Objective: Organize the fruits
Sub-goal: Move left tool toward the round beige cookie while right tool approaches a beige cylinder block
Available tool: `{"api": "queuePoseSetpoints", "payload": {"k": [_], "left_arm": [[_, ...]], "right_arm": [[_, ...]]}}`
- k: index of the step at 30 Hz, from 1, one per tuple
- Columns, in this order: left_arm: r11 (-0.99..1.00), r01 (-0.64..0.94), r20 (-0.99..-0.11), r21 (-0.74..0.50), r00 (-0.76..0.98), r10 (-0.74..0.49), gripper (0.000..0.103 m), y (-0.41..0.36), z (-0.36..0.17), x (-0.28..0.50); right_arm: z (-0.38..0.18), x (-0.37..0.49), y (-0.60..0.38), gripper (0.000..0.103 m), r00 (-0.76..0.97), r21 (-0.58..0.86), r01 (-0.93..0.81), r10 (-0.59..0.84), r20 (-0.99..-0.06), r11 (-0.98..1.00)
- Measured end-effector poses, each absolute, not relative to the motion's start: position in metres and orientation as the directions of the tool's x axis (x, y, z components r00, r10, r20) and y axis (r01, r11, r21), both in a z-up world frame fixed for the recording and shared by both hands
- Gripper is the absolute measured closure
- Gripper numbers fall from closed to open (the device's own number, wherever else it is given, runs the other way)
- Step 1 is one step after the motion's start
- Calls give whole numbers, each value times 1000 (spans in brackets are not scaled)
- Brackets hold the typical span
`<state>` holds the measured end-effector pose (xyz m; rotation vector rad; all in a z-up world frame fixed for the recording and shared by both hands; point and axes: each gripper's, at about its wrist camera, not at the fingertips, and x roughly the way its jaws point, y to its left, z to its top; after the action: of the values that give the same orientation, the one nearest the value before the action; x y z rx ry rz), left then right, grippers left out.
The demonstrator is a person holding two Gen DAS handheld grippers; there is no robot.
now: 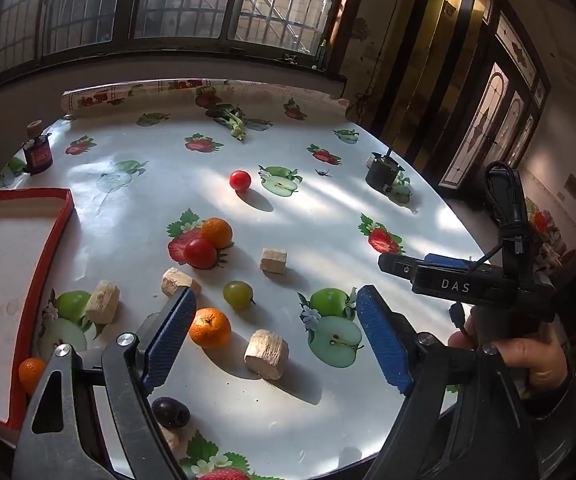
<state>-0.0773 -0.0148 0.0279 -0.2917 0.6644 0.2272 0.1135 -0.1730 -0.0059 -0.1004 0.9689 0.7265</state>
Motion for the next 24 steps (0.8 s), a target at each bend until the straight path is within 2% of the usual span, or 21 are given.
{"api": "queuePoseSetpoints", "payload": {"k": [3,6,10,16,24], "left_arm": [[912,-366,-641,-183,748,171,20,-15,29,-90],[902,-400,-648,-163,733,208,20,-10,34,-107],[869,-467,-660,-165,707,255,20,6,34,-132],[840,-516,-684,-167,674,278,20,18,26,-152],[850,-498,-699,-173,670,251,20,13,18,-152]], "right_arm": [[9,76,-152,8,466,41,-646,436,-770,762],[17,44,-137,2,508,-72,-706,433,-745,705],[18,12,-123,2,536,-196,-755,417,-734,626],[22,-6,-113,2,542,-235,-775,425,-725,586],[23,-5,-112,2,548,-250,-774,418,-725,581]]}}
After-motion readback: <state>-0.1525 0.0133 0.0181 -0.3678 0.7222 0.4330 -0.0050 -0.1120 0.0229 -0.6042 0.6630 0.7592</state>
